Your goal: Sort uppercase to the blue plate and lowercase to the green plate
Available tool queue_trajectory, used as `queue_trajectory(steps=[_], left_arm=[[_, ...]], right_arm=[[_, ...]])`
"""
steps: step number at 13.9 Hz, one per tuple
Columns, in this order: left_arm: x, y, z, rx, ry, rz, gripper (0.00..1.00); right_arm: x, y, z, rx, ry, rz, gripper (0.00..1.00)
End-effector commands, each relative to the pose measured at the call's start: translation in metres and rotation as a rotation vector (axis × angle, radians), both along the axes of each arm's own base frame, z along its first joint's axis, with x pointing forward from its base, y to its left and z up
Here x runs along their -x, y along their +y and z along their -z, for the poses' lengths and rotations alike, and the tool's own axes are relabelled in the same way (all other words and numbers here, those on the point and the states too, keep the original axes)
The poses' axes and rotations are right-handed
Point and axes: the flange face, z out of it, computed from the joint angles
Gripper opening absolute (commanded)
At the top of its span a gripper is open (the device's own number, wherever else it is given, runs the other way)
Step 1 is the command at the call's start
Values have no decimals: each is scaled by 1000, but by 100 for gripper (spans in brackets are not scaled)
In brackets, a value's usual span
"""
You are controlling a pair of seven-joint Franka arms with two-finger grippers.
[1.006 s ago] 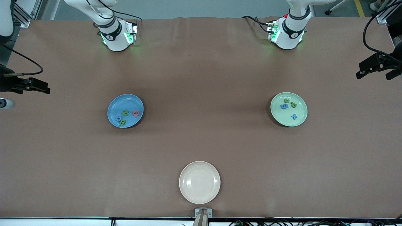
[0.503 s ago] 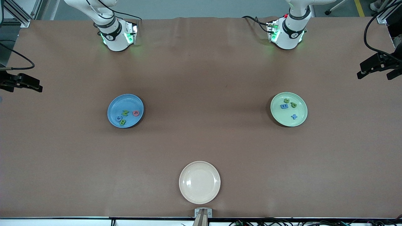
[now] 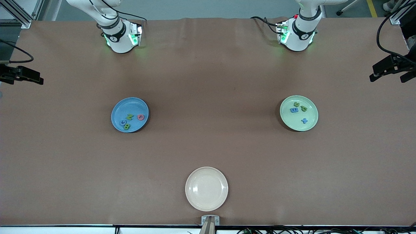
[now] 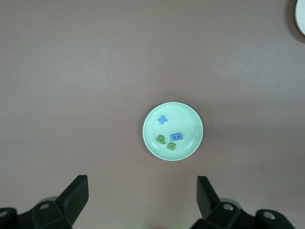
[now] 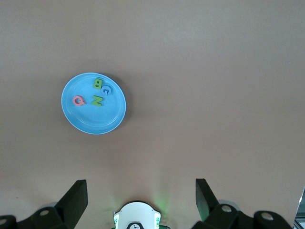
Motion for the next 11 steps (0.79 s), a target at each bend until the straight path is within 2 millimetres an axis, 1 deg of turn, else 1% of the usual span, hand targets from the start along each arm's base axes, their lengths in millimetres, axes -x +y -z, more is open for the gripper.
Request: queue_trajectory(steps=[1, 3, 4, 6, 7, 11], left_arm=[[6, 1, -7, -2, -17, 8, 100], [6, 1, -7, -2, -15, 8, 100], [6, 2, -7, -2, -15, 6, 100], [6, 2, -8, -3, -17, 6, 100], [6, 2, -8, -2, -18, 6, 100], [6, 2, -7, -2, -15, 6, 100]], right_arm=[[19, 1, -16, -15, -31, 17, 100], [21, 0, -18, -15, -51, 16, 100], [25, -1, -21, -14, -80, 17, 100], [41, -2, -17, -15, -128, 17, 100], [45, -2, -14, -16, -131, 18, 100], [46, -1, -15, -16, -133, 16, 100]])
